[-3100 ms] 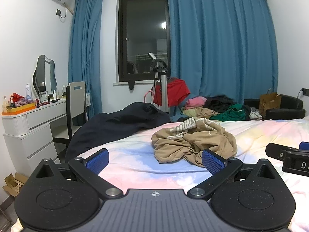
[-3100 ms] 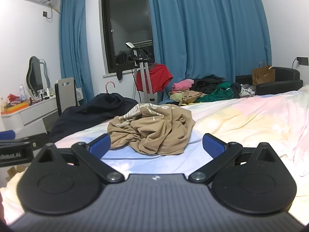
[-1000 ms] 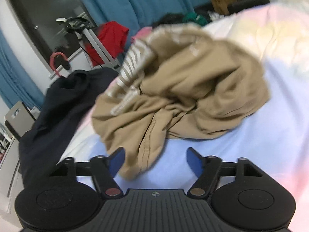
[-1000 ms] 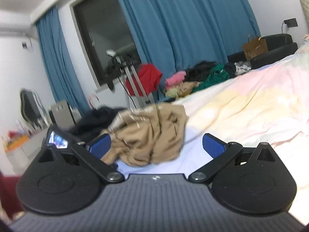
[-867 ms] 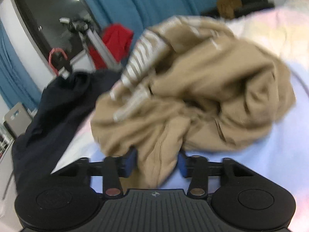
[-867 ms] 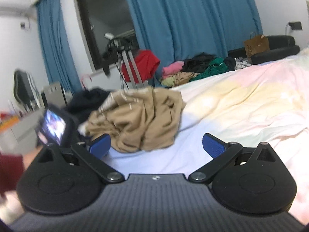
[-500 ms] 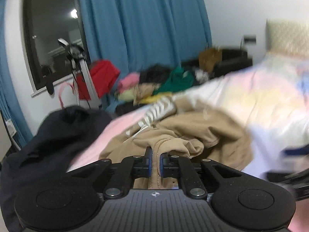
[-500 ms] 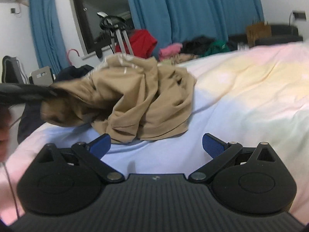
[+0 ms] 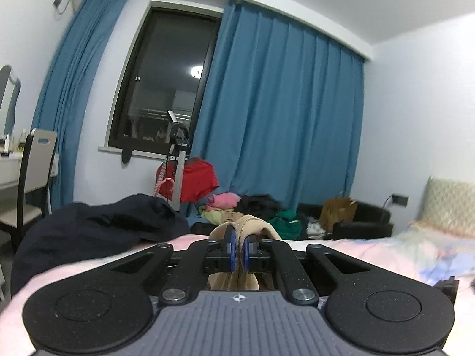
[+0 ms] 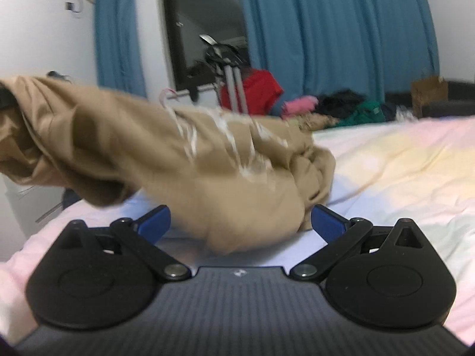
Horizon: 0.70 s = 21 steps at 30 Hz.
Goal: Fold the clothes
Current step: 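Grasp the tan T-shirt with the left gripper and lift it up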
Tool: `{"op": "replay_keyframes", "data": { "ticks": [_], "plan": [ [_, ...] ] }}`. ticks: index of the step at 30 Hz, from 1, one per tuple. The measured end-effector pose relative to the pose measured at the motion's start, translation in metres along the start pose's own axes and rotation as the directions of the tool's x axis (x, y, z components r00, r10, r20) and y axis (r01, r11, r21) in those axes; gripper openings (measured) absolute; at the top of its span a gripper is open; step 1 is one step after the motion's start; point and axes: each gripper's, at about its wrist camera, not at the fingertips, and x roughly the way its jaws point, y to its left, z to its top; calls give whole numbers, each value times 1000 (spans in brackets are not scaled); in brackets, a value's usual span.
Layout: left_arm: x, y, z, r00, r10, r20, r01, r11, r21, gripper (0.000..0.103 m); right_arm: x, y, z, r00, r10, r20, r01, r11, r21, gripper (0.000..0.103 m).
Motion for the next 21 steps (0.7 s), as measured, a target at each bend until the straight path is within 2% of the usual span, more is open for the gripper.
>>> {"op": "replay_keyframes", "data": {
  "ticks": [5,8,10,13,16,21],
  "plan": [
    [-50,-4,13,998,-1,56,3,999,-41,5,-50,15,6,1000,17,16,-16,998,-62,99],
    [-66,2,21,997,-20,71,27,995,-93,5,-69,20,2,998,55,-14,-56,997,-45,97],
    [-72,7,22,997,-14,75,20,996,-90,5,-73,29,-3,995,91,-49,-94,994,-54,91],
    [-69,16,19,998,17,57,-11,995,-99,6,-66,44,-16,983,124,-136,-134,989,-67,79],
    [-63,28,13,998,59,7,-58,989,-134,6,-49,56,-32,961,136,-239,-154,986,-59,74],
    [-59,46,-3,990,117,-74,-125,985,-116,6,-5,78,-43,947,83,-311,-120,987,-104,69]
  ]
}}
